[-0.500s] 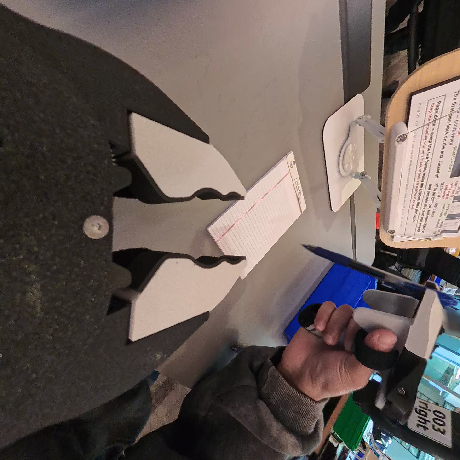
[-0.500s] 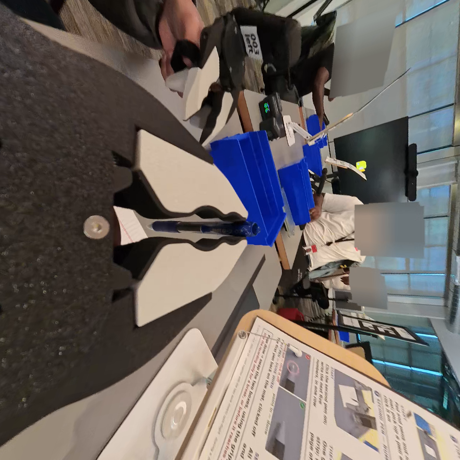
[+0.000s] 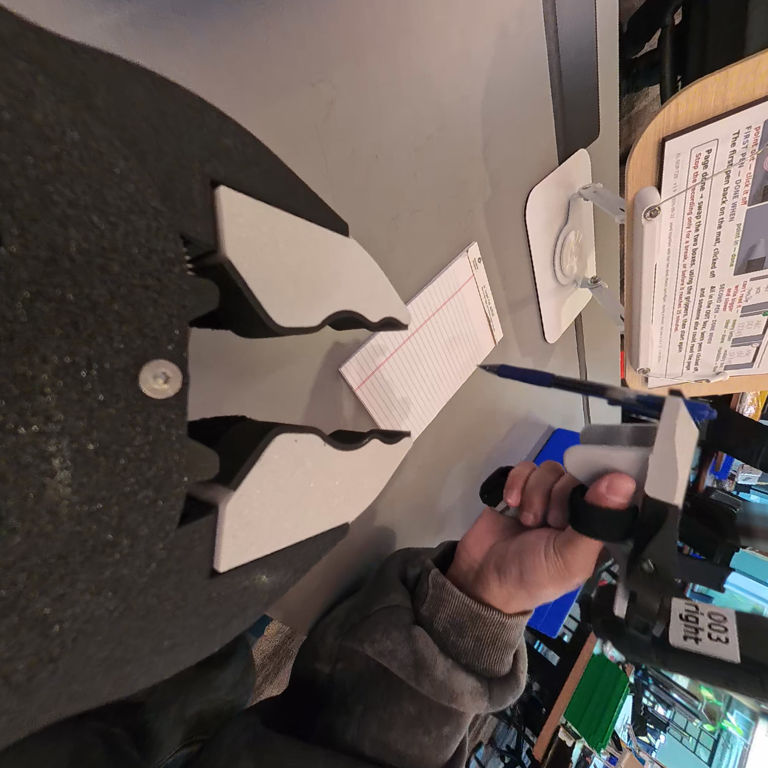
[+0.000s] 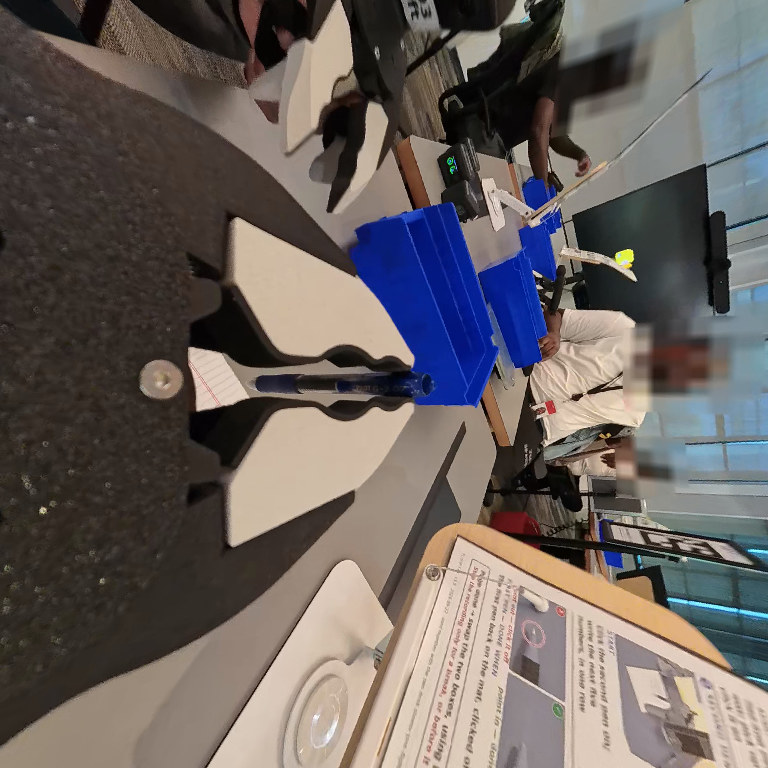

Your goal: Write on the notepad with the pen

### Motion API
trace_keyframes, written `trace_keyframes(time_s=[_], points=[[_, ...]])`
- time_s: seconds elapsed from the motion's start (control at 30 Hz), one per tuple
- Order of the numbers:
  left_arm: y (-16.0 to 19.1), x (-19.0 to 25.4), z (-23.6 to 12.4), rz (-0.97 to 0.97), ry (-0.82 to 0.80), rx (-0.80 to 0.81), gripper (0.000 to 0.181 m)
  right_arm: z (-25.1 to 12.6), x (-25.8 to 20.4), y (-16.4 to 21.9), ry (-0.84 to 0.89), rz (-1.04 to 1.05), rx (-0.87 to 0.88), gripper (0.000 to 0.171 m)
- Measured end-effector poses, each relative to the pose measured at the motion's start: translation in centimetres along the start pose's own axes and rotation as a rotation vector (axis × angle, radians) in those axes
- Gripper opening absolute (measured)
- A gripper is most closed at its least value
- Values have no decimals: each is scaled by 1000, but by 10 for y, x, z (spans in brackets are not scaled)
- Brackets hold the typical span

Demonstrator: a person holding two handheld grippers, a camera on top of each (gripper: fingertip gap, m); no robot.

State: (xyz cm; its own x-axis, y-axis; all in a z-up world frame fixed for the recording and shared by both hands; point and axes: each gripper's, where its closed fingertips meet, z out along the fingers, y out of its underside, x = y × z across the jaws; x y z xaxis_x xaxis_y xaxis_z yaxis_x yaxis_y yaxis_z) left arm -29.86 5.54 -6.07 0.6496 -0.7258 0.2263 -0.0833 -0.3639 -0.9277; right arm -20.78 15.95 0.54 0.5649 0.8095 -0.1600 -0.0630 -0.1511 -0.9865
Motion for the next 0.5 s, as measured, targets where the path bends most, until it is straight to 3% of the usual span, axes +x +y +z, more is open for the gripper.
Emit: trace_keyframes(time_s=[0.2,0.5], points=[[2,5,1,1,20,-10,45,27,27,33,23,33,-59,11],[7,4,6,-10,47,-30,44,67,48,48,43,-8,-86,11]])
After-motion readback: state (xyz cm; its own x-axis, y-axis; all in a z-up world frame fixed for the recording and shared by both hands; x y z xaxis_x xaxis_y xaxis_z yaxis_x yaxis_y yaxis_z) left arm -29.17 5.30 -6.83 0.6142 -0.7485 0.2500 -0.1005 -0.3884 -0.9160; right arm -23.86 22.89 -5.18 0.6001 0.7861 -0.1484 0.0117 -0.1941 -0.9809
